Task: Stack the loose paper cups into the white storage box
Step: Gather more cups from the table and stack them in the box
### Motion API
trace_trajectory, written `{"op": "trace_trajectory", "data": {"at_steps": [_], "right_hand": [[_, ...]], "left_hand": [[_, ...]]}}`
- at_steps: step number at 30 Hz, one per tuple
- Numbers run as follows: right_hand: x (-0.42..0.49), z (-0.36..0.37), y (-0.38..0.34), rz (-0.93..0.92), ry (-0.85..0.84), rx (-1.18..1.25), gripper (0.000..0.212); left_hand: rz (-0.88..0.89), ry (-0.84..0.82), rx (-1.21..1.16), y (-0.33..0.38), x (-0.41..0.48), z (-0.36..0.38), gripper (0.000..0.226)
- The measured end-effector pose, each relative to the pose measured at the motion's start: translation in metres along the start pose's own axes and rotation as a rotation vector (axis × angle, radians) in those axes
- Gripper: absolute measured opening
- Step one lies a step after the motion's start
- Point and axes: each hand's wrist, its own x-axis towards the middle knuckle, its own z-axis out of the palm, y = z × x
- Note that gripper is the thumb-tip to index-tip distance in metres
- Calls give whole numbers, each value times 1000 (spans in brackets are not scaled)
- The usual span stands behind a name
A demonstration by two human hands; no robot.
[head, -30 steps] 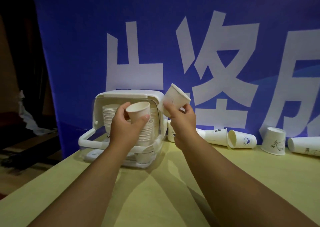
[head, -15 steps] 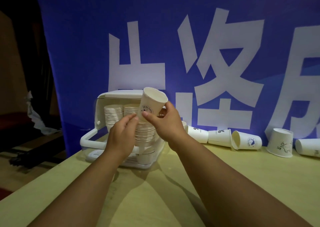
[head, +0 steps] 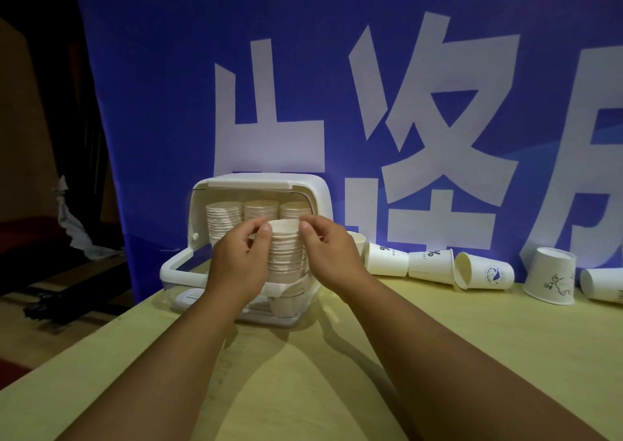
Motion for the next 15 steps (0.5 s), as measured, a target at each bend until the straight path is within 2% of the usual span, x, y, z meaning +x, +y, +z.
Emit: {"op": "trace_trajectory", "data": {"at_steps": [6,10,12,15], "right_hand": [[-2,2,5,18,7,-20,37],[-5,0,3,23,28,-19,35],[-8,-6,1,62,65,-53,30],[-18,-19,2,113,76,-146,20]], "left_hand": [[-23,19,29,-2,3,-3,34],[58,110,86,2,0,-4,8],[121,150,151,4,-4,-6,15],[149,70,242,14,-16,-8,22]]}}
